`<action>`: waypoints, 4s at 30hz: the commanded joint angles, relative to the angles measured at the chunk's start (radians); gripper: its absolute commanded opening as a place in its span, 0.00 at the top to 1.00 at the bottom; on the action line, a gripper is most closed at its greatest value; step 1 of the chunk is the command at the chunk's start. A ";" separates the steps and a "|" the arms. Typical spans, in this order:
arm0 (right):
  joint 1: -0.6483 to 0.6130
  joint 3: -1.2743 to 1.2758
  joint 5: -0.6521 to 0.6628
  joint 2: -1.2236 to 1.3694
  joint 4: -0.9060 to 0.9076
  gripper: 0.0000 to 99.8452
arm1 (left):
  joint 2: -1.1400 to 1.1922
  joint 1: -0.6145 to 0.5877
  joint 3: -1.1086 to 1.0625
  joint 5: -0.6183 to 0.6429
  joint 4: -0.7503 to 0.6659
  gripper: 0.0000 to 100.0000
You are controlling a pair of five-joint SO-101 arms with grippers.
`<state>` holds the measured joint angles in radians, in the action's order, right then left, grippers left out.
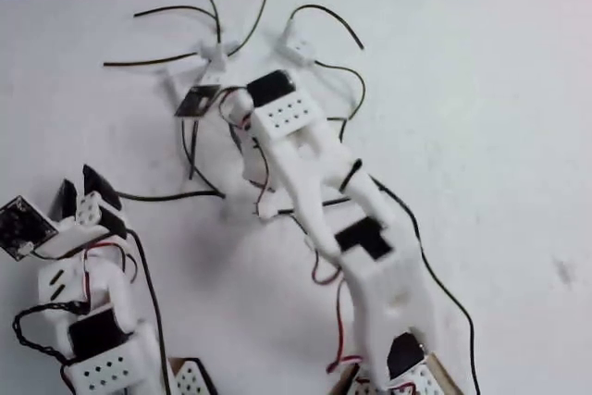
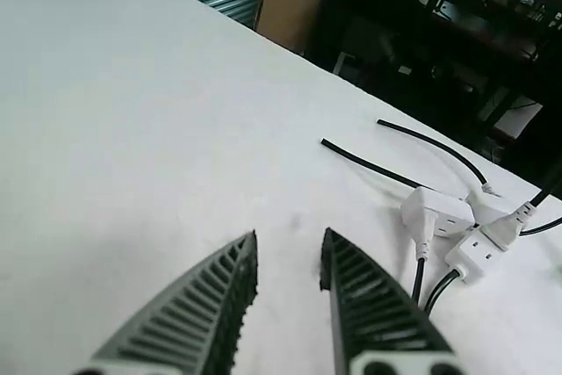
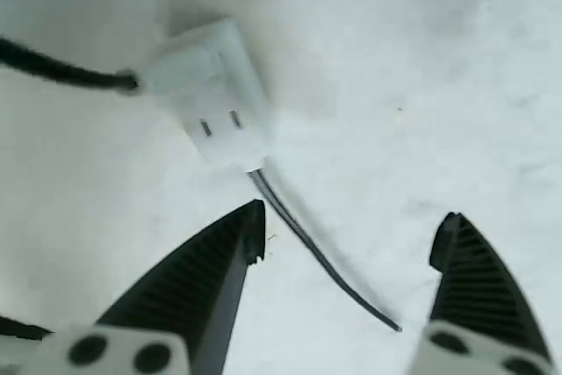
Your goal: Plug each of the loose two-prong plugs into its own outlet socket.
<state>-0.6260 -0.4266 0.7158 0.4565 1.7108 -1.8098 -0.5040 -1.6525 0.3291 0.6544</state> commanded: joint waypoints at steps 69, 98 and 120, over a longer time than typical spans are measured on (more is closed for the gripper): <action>-0.122 0.210 0.012 -0.005 -0.223 0.63 | -0.012 -0.148 0.025 0.012 0.006 0.86; 0.030 -0.170 0.012 0.214 -0.124 0.91 | -0.012 -0.124 0.023 0.006 0.005 0.86; 0.349 -0.408 0.140 0.400 -0.624 0.94 | -0.012 -0.120 0.000 0.008 -0.031 0.86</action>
<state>-0.2992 -0.7871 0.8493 0.8324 1.1692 -1.8098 -0.6375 -1.6586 0.3337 0.6483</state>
